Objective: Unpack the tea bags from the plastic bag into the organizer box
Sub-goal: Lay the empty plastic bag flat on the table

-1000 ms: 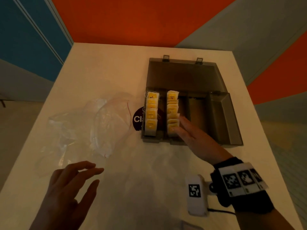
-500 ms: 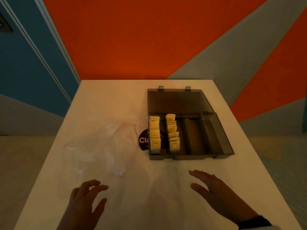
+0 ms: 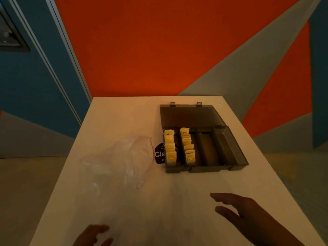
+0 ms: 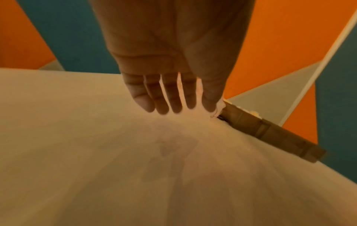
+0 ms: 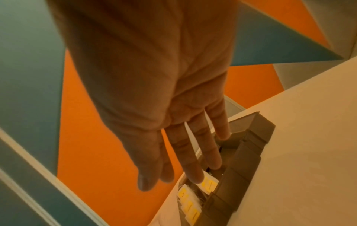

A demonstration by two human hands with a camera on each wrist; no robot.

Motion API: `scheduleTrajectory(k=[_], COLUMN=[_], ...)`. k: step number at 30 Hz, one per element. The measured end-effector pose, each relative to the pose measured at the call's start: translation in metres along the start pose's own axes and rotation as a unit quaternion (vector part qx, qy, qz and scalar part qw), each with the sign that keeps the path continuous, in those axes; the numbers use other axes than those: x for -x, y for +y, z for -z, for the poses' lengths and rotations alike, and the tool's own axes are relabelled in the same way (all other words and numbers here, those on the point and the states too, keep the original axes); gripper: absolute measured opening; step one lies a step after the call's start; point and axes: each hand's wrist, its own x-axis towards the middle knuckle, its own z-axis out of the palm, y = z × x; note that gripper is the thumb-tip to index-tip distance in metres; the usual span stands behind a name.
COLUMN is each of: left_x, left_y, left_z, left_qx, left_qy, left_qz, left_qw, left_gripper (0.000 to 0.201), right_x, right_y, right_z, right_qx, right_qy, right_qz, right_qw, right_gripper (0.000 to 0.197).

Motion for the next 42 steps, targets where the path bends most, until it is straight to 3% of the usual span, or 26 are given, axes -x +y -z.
scheduleTrajectory(k=[2, 4, 5, 8, 10, 12, 15, 18, 21, 23, 24, 26, 28, 30, 32, 35, 38, 40, 42], left_x=[-0.013, -0.036, -0.049, -0.088, -0.105, -0.112, -0.109, -0.094, -0.081, -0.076, -0.073, -0.064, -0.057, -0.050, -0.040, -0.029, -0.028, -0.029, -0.030], left_y=[0.018, 0.044, 0.058, 0.087, 0.097, 0.103, 0.110, 0.116, 0.123, 0.126, 0.127, 0.129, 0.126, 0.123, 0.122, 0.120, 0.121, 0.120, 0.117], left_z=[-0.002, -0.011, -0.015, -0.032, -0.037, -0.037, -0.032, -0.025, -0.018, -0.015, -0.013, -0.008, 0.001, 0.009, 0.010, -0.001, -0.007, -0.004, 0.004], left_qx=[0.000, 0.012, 0.008, 0.028, -0.005, -0.042, -0.022, 0.020, 0.068, 0.097, 0.104, 0.118, 0.145, 0.166, 0.205, 0.199, 0.208, 0.239, 0.257], left_qy=[0.076, 0.112, 0.106, 0.081, 0.051, 0.027, 0.056, 0.051, 0.032, 0.002, -0.015, -0.038, -0.015, 0.012, -0.010, -0.069, -0.070, -0.037, 0.020], left_qz=[-0.012, 0.034, 0.066, 0.151, 0.176, 0.162, 0.079, 0.015, -0.019, -0.032, -0.040, -0.043, -0.032, -0.004, 0.019, 0.014, 0.001, 0.005, 0.022], left_qw=[0.997, 0.993, 0.992, 0.985, 0.983, 0.986, 0.995, 0.998, 0.997, 0.995, 0.994, 0.991, 0.989, 0.986, 0.979, 0.977, 0.976, 0.970, 0.966], left_gripper=[0.052, 0.063, 0.068, 0.072, 0.060, 0.041, 0.015, 0.037, 0.040, 0.042, 0.041, 0.040, 0.042, 0.035, 0.029, 0.030, 0.025, 0.025, 0.024], right_x=[0.000, -0.001, -0.001, -0.001, -0.003, -0.007, -0.022, -0.057, -0.101, -0.125, -0.135, -0.149, -0.155, -0.158, -0.161, -0.162, -0.154, -0.149, -0.141], right_y=[-0.008, -0.019, -0.024, -0.033, -0.029, -0.023, -0.018, -0.019, -0.028, -0.039, -0.045, -0.055, -0.064, -0.068, -0.071, -0.080, -0.086, -0.085, -0.081], right_z=[0.001, 0.006, 0.008, 0.013, 0.014, 0.016, 0.015, 0.011, 0.009, 0.008, 0.007, 0.007, 0.011, 0.017, 0.021, 0.018, 0.016, 0.015, 0.015], right_qx=[0.002, 0.011, 0.021, 0.030, 0.039, 0.051, 0.040, -0.003, -0.104, -0.136, -0.147, -0.148, -0.129, -0.142, -0.161, -0.226, -0.364, -0.302, -0.123], right_qy=[-0.012, -0.011, -0.013, -0.013, -0.011, -0.023, -0.017, 0.038, 0.084, 0.091, 0.090, 0.095, 0.144, 0.202, 0.222, 0.209, 0.172, 0.201, 0.235], right_qz=[0.005, 0.029, 0.042, 0.056, 0.064, 0.065, 0.074, 0.086, 0.084, 0.101, 0.107, 0.112, 0.121, 0.133, 0.126, 0.113, 0.115, 0.146, 0.187], right_qw=[1.000, 0.999, 0.999, 0.998, 0.997, 0.996, 0.996, 0.996, 0.987, 0.981, 0.979, 0.978, 0.974, 0.960, 0.954, 0.945, 0.908, 0.921, 0.946], right_gripper=[0.101, 0.099, 0.092, 0.043, 0.039, 0.039, 0.042, 0.059, 0.085, 0.090, 0.084, 0.055, 0.028, 0.026, 0.027, 0.026, 0.035, 0.041, 0.050])
